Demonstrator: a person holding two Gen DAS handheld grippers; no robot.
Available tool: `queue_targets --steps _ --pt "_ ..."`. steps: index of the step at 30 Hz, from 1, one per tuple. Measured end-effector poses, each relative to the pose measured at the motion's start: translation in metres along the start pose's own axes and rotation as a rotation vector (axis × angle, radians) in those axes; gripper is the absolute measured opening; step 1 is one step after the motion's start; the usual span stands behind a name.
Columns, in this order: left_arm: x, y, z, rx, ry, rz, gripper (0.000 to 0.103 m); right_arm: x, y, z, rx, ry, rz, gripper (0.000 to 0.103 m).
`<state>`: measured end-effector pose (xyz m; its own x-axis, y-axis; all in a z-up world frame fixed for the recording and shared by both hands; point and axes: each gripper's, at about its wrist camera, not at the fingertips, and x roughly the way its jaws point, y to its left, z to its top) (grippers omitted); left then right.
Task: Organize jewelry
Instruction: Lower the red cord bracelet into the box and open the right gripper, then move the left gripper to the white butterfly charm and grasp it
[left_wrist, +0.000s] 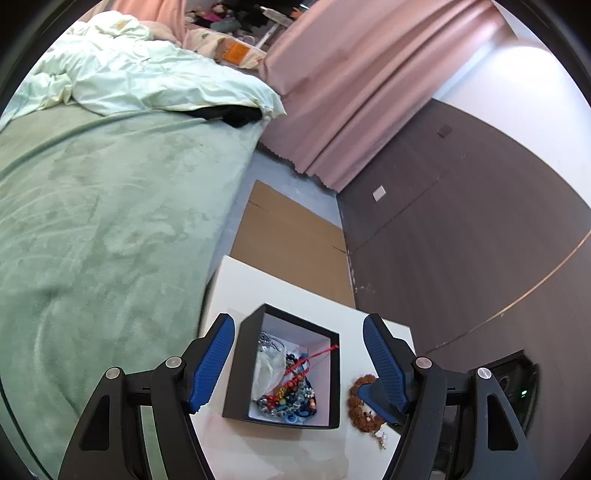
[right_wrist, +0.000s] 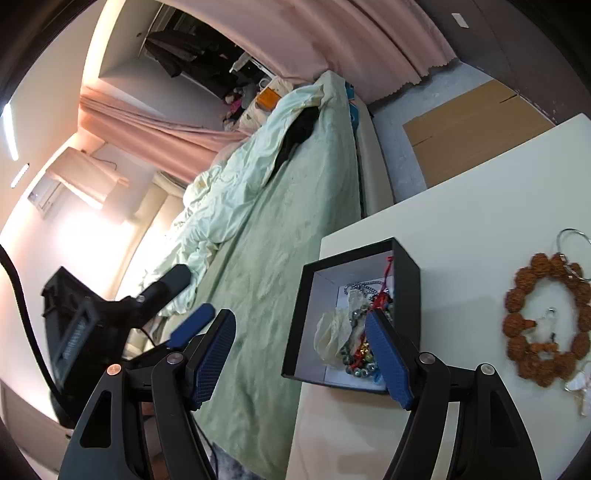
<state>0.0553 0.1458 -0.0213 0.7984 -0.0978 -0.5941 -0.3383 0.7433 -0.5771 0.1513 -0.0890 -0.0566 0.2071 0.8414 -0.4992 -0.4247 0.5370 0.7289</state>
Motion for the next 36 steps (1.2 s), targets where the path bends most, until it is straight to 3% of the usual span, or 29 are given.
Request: queue_targets --steps 8,11,13,15,20,26,36 --pt "0.009 -0.020 -0.015 0.048 0.030 -0.007 0.075 -0.037 -0.017 0.001 0.045 -0.042 -0.092 0.073" --pt "0.012 -0.028 -0.021 0.075 0.034 -0.004 0.082 -0.054 -0.026 0.001 0.075 -0.064 -0.124 0.074" --pt "0.014 -0.035 -0.026 0.096 0.031 -0.007 0.088 -0.066 -0.033 0.001 0.099 -0.084 -0.146 0.087" --pt "0.014 -0.042 -0.031 0.110 0.029 -0.019 0.091 -0.080 -0.039 0.002 0.117 -0.114 -0.174 0.092" --pt "0.013 -0.063 -0.045 0.157 0.012 -0.053 0.098 -0.102 -0.056 0.003 0.168 -0.103 -0.160 0.093" --pt "0.018 -0.083 -0.060 0.193 0.022 -0.082 0.101 -0.139 -0.071 0.000 0.209 -0.157 -0.148 0.094" --pt "0.039 -0.124 -0.098 0.330 0.118 -0.097 0.101 -0.189 -0.097 -0.007 0.212 -0.171 -0.266 0.094"
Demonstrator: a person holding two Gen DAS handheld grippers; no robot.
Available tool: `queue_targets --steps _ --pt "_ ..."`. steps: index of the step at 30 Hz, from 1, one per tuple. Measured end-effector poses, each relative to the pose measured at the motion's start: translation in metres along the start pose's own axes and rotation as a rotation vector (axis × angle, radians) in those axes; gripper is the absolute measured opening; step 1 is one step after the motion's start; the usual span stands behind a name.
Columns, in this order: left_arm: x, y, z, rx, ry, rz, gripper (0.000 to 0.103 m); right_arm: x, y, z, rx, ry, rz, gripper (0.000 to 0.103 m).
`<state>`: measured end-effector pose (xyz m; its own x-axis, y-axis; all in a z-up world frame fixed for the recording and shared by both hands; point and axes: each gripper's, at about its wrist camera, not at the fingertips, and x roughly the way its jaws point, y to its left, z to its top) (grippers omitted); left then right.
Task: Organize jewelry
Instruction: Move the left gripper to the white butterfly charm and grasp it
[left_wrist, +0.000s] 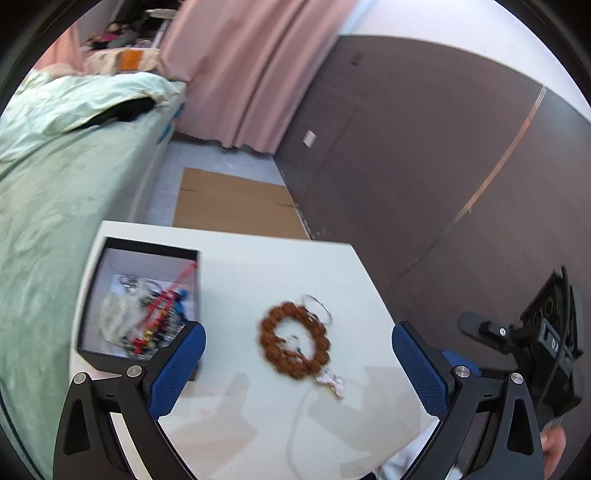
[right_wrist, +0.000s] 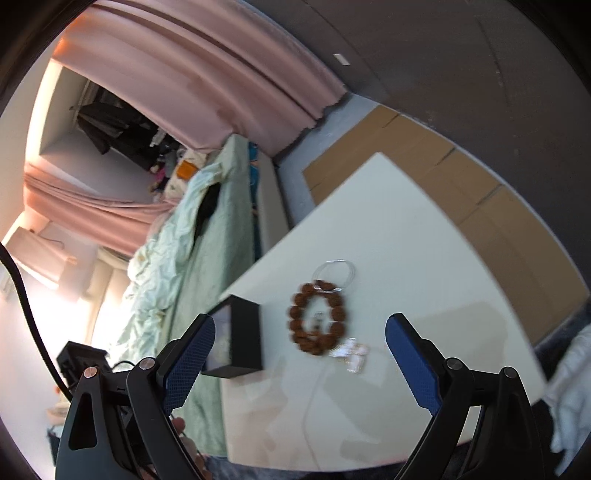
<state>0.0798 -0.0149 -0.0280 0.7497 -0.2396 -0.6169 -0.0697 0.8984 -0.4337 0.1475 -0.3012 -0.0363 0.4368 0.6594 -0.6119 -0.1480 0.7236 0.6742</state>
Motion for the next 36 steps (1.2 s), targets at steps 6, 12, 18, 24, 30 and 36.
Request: queue_targets --steps 6,12,18,24,30,36 --pt "0.017 -0.016 -0.010 0.041 0.051 0.001 0.101 -0.008 -0.014 0.002 -0.031 0.021 -0.059 0.094" --pt "0.037 -0.025 -0.020 0.078 0.104 0.006 0.087 -0.005 -0.036 0.002 0.013 0.078 -0.101 0.094" --pt "0.065 -0.036 -0.036 0.107 0.220 -0.010 0.063 -0.002 -0.056 0.006 0.078 0.110 -0.117 0.094" --pt "0.082 -0.049 -0.049 0.138 0.264 -0.016 0.063 -0.004 -0.059 0.010 0.080 0.108 -0.107 0.094" --pt "0.097 -0.062 -0.065 0.227 0.314 0.008 0.063 -0.004 -0.061 0.011 0.080 0.119 -0.098 0.094" --pt "0.104 -0.055 -0.071 0.271 0.332 0.032 0.063 -0.007 -0.064 0.012 0.088 0.121 -0.090 0.094"
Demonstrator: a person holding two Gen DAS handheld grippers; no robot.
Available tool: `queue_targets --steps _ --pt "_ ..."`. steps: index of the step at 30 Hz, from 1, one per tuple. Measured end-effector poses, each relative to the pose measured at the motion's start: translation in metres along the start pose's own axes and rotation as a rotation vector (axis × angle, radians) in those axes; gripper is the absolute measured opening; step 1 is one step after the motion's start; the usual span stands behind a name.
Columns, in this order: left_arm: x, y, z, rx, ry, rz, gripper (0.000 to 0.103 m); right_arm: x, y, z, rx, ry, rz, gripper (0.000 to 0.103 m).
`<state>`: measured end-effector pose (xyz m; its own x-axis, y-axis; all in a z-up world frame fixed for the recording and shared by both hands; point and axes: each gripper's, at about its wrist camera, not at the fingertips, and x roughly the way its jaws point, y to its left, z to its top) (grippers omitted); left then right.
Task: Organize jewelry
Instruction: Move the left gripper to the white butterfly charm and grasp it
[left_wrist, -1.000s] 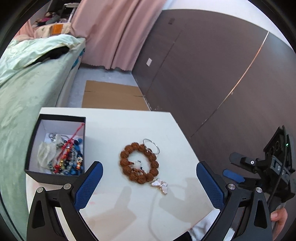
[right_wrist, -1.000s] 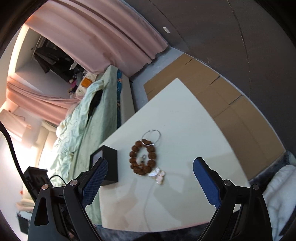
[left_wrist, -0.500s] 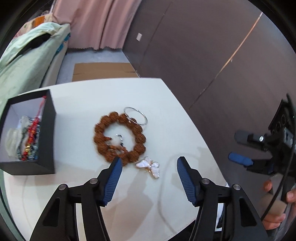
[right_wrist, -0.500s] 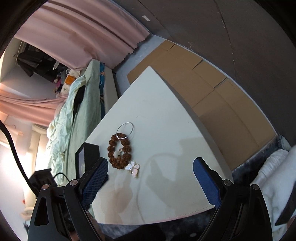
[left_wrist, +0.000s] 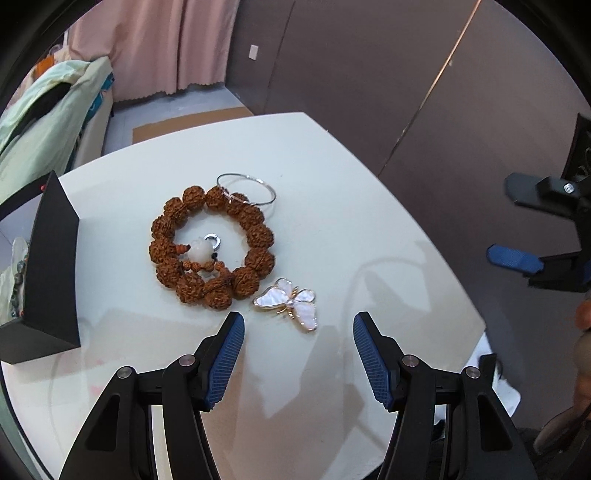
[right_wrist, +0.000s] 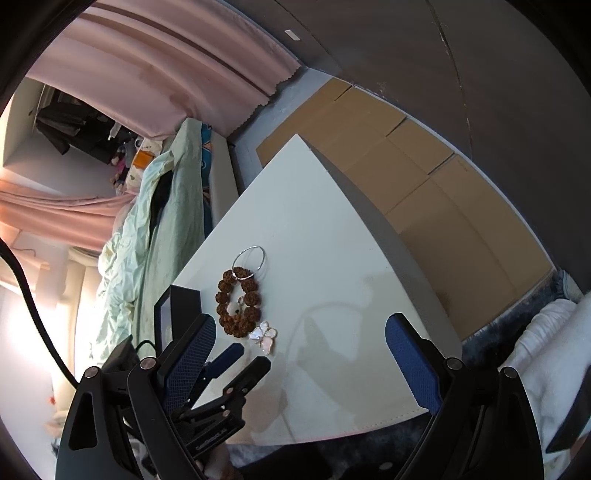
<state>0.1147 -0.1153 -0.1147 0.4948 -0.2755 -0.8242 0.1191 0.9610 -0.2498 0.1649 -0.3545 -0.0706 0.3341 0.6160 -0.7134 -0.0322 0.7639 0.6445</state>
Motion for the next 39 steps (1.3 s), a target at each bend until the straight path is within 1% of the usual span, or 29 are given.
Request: queue_targets --steps 4,6,13,19,23,25,30,32,34,36,38,39 --pt "0.007 0.003 0.002 0.026 -0.009 0.007 0.063 -0.001 0.001 0.000 -0.006 0.004 0.005 0.094" --pt "0.009 0.001 0.004 0.054 -0.023 0.011 0.063 0.000 0.001 0.000 -0.008 0.008 0.006 0.094" --pt "0.013 -0.010 0.003 0.159 -0.036 0.053 0.063 0.002 0.003 -0.003 -0.016 0.017 0.008 0.094" --pt "0.016 -0.013 0.005 0.187 -0.040 0.027 0.063 0.004 0.005 -0.003 -0.018 0.025 0.001 0.094" --pt "0.019 -0.019 0.005 0.223 -0.038 0.043 0.063 0.004 0.006 -0.004 -0.021 0.027 0.001 0.094" --pt "0.018 -0.022 0.002 0.243 -0.033 0.038 0.063 0.005 0.006 -0.004 -0.021 0.027 0.001 0.094" --pt "0.017 -0.024 -0.004 0.253 -0.039 0.045 0.063 0.006 0.007 -0.006 -0.023 0.033 -0.001 0.094" --pt "0.017 -0.026 -0.005 0.250 -0.043 0.057 0.061 0.006 0.008 -0.007 -0.028 0.032 -0.001 0.094" --pt "0.015 -0.027 -0.007 0.248 -0.052 0.085 0.050 0.007 0.009 -0.007 -0.033 0.033 -0.005 0.094" --pt "0.014 -0.023 -0.006 0.236 -0.056 0.089 0.044 0.008 0.009 -0.007 -0.037 0.036 -0.011 0.094" --pt "0.012 -0.019 -0.005 0.214 -0.056 0.071 0.044 0.009 0.011 -0.007 -0.040 0.037 -0.015 0.094" --pt "0.011 -0.018 -0.005 0.207 -0.056 0.076 0.043 0.010 0.012 -0.007 -0.041 0.037 -0.016 0.094"
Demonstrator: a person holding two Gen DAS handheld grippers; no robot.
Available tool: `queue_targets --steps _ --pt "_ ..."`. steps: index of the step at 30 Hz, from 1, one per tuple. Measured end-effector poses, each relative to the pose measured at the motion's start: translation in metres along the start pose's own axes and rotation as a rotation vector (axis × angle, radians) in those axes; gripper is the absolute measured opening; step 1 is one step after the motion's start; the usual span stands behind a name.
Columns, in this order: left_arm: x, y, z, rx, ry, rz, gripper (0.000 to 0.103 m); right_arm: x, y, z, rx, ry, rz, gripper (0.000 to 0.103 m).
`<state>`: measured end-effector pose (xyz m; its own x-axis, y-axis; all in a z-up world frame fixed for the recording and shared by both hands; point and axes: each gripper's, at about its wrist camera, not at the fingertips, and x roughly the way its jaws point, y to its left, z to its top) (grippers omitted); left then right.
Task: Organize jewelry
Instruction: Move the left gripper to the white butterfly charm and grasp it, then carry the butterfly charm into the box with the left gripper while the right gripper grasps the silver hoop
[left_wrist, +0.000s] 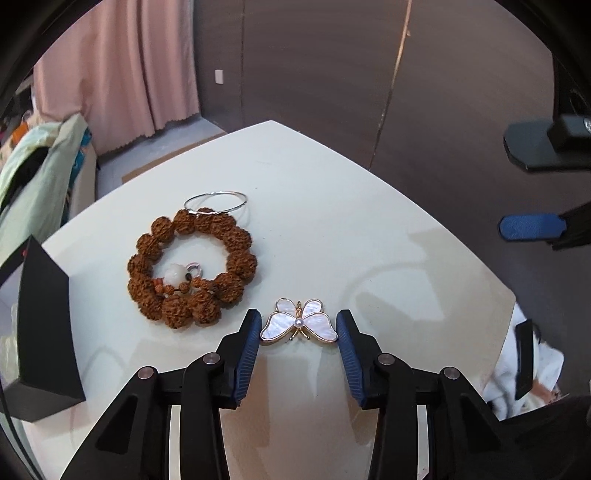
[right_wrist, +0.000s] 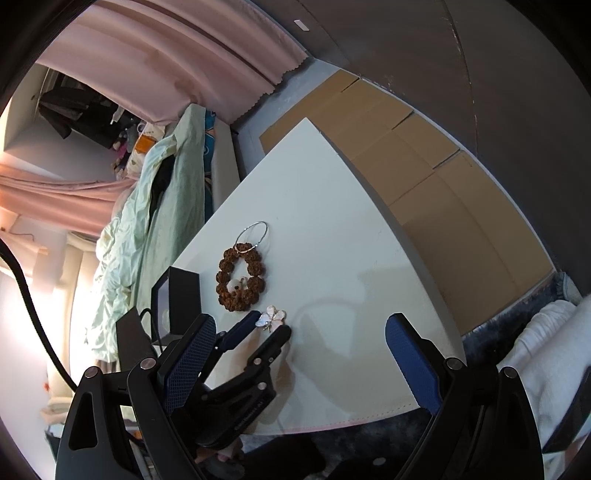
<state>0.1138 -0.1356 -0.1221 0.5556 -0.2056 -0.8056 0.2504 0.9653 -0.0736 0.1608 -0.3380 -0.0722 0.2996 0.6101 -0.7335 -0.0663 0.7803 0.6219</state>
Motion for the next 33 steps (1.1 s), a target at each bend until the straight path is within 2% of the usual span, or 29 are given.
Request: queue_targets --steps 2,10,17,26,33 --pt "-0.002 0.002 0.000 -0.012 -0.001 0.008 0.043 0.002 0.002 0.000 -0.002 0.002 -0.002 0.094" --pt "-0.029 0.015 0.008 -0.064 -0.059 -0.039 0.043 0.014 0.012 -0.002 -0.025 0.020 -0.003 0.094" --pt "-0.056 0.044 0.018 -0.138 -0.118 -0.025 0.043 0.031 0.024 -0.001 -0.032 0.022 -0.020 0.094" --pt "-0.089 0.087 0.021 -0.234 -0.189 0.014 0.043 0.056 0.041 0.007 -0.040 0.011 0.011 0.078" --pt "-0.106 0.116 0.020 -0.300 -0.225 0.029 0.043 0.077 0.040 0.018 0.049 -0.006 0.095 0.069"
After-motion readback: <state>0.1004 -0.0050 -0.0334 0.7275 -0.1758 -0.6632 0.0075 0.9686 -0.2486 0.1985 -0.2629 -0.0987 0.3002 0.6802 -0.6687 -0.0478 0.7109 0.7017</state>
